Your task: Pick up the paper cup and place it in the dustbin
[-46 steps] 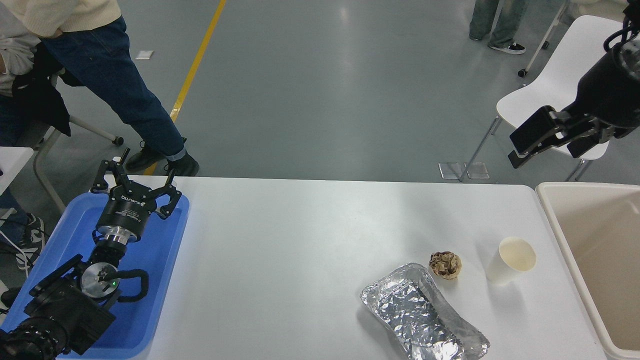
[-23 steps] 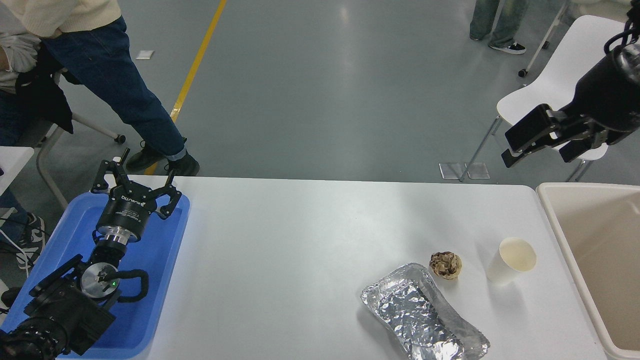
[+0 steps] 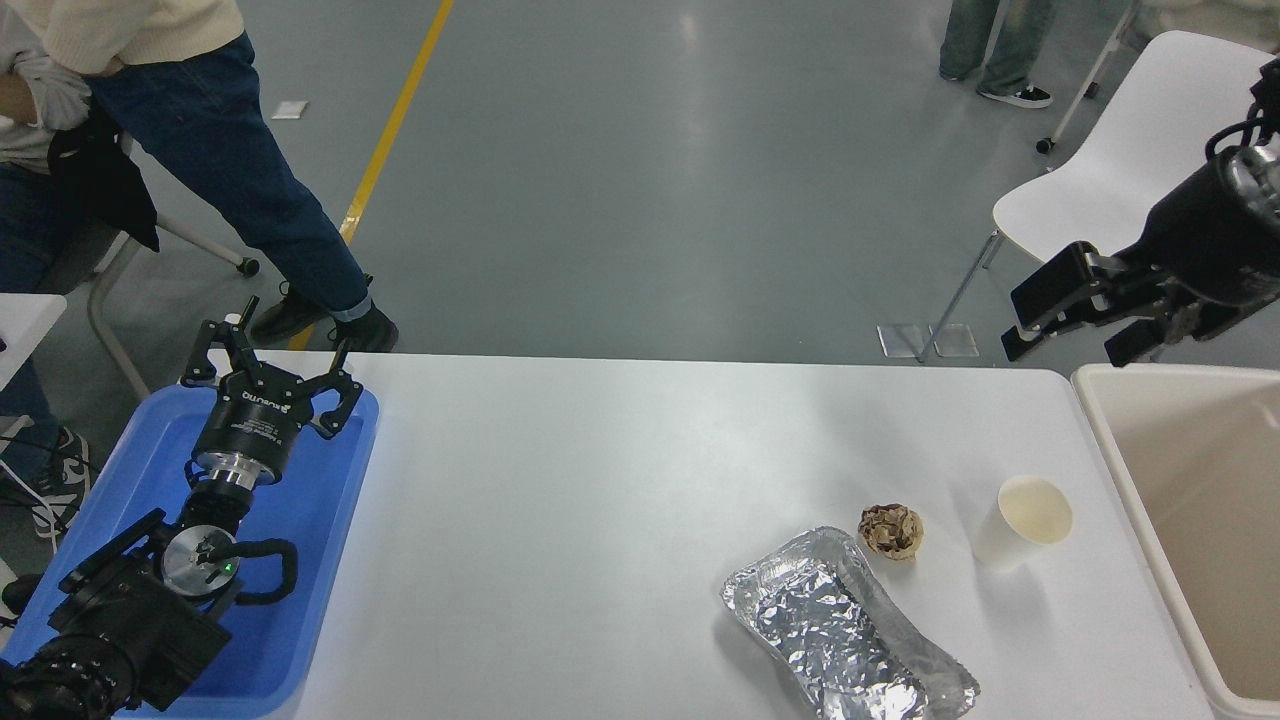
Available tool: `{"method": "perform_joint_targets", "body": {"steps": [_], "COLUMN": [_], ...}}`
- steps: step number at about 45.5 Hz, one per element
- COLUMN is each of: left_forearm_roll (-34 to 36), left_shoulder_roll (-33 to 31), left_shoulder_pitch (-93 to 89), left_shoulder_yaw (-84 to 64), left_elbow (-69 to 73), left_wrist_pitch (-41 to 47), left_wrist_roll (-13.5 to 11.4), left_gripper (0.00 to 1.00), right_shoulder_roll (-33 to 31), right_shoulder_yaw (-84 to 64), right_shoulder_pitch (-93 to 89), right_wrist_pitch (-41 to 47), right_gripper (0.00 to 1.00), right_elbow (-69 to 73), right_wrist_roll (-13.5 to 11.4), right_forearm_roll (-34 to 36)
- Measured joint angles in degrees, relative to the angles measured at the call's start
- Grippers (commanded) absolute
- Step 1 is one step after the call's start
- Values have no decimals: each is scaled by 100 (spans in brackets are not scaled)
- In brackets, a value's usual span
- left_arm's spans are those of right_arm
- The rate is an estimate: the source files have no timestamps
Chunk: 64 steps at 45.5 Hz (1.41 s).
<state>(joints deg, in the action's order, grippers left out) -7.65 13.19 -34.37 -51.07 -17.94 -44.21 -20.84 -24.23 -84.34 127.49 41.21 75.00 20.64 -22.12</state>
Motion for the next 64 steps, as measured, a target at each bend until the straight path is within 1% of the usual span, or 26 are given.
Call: {"method": "perform_joint_targets", "body": {"steps": [2,4,8,10,18,23,30,36,47,64], "left_forearm_roll": [0,0,0,0,0,0,0,1,4,4], "left_shoulder_roll": [0,0,-1,-1,-1,-4,-7,-8,-9,-10], "left_shoulder_pitch": [0,0,-1,-1,-1,-2,-2,-4,-9,-9], "left_shoulder_yaw": [0,0,0,0,0,0,0,0,0,1], "left_elbow": [1,1,1,1,1,1,1,1,1,1], "left_wrist_pitch": [0,0,0,0,0,0,0,0,0,0], "left_wrist_roll": [0,0,0,0,0,0,0,0,-7,-8], "left_gripper": [100,100,100,100,100,100,100,100,100,100], "right_shoulder_roll": [-36,-62,-139,-161,-238,-257,-280,-295,-332,-393], "right_shoulder_yaw": [11,23,45,52,98,152,291,462,761,1305], "right_shoulder_pitch": [-144,-258,-550,-668,-1207,-1492,-1961,-2432,-3265,-4478], "right_wrist_pitch": [-57,-103,-215,-251,-559,-899,-1588,-1962,-2262,-2389], "right_gripper": [93,96,97,100,100,100,100,100,100,99], "right_elbow": [-58,-114,-230,-265,-370,-400,-461,-702,-1191,-1984], "right_wrist_roll": [-169,-275,-480,-533,-706,-750,-793,-807,-821,-825], "right_forearm_roll": [72,127,242,273,350,374,400,399,357,339]}}
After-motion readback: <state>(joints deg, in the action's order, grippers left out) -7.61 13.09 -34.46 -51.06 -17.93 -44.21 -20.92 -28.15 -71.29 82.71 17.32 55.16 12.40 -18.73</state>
